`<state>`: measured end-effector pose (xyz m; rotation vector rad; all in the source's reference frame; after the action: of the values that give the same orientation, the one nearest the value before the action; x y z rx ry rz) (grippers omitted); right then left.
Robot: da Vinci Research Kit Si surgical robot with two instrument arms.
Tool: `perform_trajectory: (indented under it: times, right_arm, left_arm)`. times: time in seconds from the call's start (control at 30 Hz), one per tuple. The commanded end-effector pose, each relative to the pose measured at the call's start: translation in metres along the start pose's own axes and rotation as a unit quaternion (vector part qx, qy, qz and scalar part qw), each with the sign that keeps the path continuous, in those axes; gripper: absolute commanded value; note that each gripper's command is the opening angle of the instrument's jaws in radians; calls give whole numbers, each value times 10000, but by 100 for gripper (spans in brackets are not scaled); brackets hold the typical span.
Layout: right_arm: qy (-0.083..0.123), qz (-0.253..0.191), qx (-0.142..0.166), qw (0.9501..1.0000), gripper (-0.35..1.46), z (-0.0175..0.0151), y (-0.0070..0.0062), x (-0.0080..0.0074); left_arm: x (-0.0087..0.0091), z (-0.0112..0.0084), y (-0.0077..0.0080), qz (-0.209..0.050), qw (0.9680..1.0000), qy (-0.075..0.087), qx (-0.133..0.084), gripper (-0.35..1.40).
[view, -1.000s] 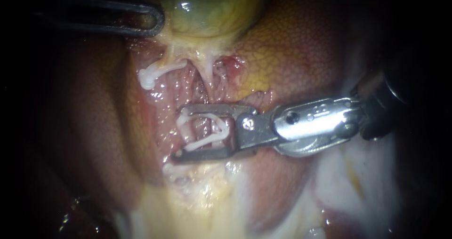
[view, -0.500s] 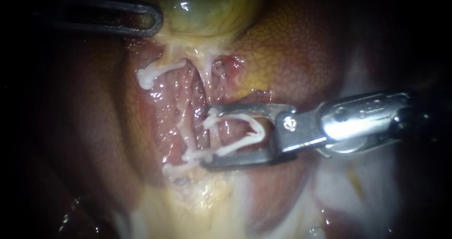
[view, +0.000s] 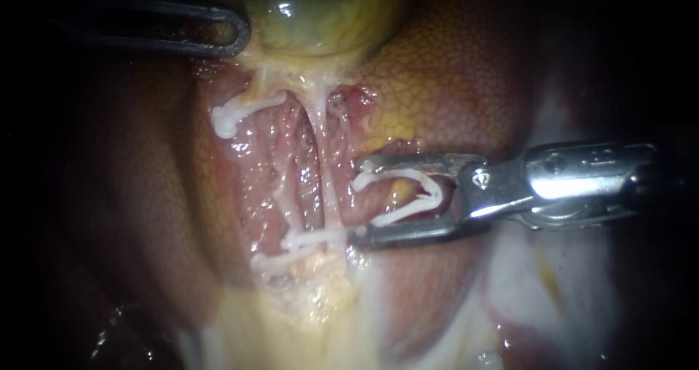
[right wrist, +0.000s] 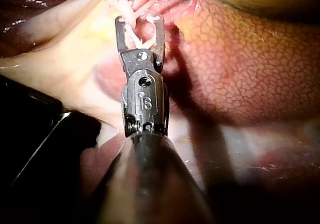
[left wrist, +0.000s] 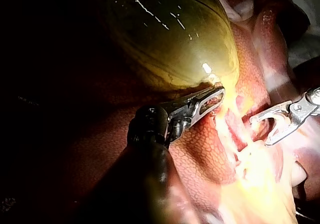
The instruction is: Clipping second clip right tube
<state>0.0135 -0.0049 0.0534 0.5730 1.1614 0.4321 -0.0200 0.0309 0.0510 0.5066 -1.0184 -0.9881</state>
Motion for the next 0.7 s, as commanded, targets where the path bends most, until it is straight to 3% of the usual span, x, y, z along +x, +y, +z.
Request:
perform_trajectory:
  times: [0.03,0.2,0.5,0.6,0.7]
  right_arm:
    - [-5,62,31,10000,44,2,3,-3]
    - [-8,257,143,9996,44,11,14,-11]
    - [205,677,431,9966,44,34,32,-27]
    - [369,810,590,9943,44,42,38,-30]
    - [680,1005,881,9887,44,50,43,-29]
  left_arm:
    - [0,0,0,0,10000,0,0,-35]
    - [0,0,0,0,10000,0,1,-35]
    - [0,0,0,1,10000,0,0,-35]
    - [0,0,0,1,10000,0,1,-35]
    - [0,0,0,1,10000,0,1,-35]
